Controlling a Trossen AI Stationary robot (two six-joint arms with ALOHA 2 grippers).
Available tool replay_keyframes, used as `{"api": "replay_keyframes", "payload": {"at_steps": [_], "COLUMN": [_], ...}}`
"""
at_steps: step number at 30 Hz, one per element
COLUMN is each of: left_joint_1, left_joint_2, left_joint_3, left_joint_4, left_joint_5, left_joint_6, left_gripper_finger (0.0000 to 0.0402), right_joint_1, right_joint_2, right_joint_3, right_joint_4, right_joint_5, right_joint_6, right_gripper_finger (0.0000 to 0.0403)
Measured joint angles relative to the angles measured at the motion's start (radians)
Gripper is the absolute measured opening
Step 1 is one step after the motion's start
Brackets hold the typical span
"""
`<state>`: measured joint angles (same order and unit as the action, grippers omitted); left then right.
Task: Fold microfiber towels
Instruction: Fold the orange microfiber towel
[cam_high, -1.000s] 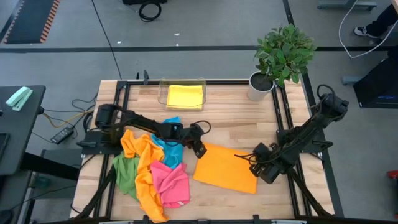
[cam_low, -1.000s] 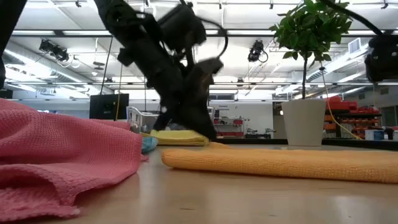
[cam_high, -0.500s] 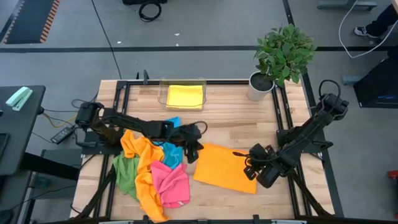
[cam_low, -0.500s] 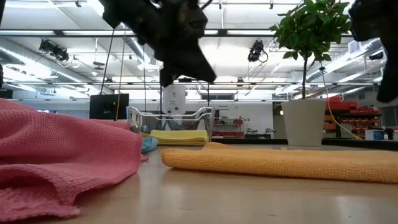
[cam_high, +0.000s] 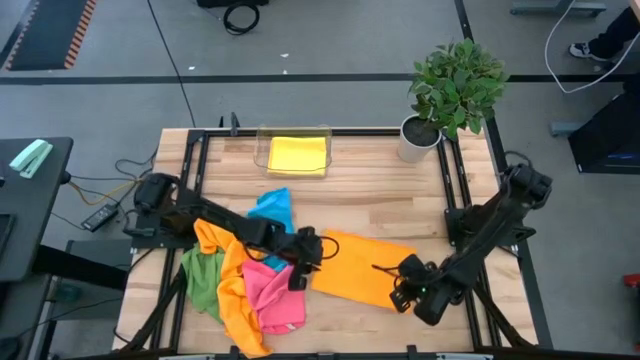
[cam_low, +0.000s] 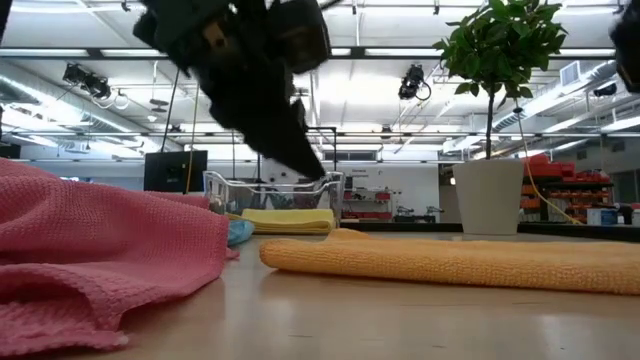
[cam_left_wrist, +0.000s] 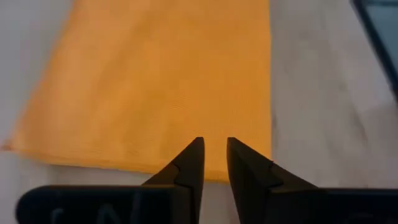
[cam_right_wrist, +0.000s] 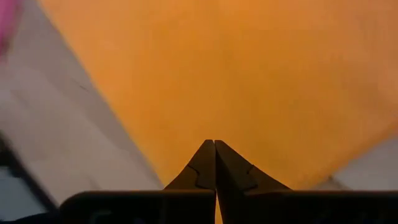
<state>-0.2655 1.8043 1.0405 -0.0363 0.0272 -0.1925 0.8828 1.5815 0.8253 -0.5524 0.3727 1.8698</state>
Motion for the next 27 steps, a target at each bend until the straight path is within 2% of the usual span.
{"api": "replay_keyframes", "payload": {"at_steps": [4,8,15,21,27], "left_joint_1": [0.005,0.01,0.021,0.027,0.062], "left_joint_2": [0.071,0.116,0.147,0.151,0.144], "left_joint_3": [0.0,0.0,0.002,0.0,0.014], "left_joint_4": [0.03,0.027,0.055,0.145,0.285], "left_joint_5": [0.063,0.078,0.086,0.115,0.285], "left_joint_6": [-0.009,-0.018,-0.149,-0.337,-0.406], "left_gripper_finger": [0.0081,0.0067,0.0046,0.0039,0.0043], "right_joint_1": [0.02,0.024,-0.014,-0.119,-0.324], "right_joint_2": [0.065,0.094,0.072,-0.05,-0.289], "right_joint_3": [-0.001,0.0,-0.072,-0.169,-0.209], "right_joint_4": [0.007,-0.037,-0.05,-0.115,-0.3], "right_joint_5": [-0.019,-0.02,-0.004,0.002,-0.003], "right_joint_6": [0.041,0.037,-0.079,-0.306,-0.57], "right_gripper_finger": [0.0003,0.0003,0.0003,0.0003,0.0003]}}
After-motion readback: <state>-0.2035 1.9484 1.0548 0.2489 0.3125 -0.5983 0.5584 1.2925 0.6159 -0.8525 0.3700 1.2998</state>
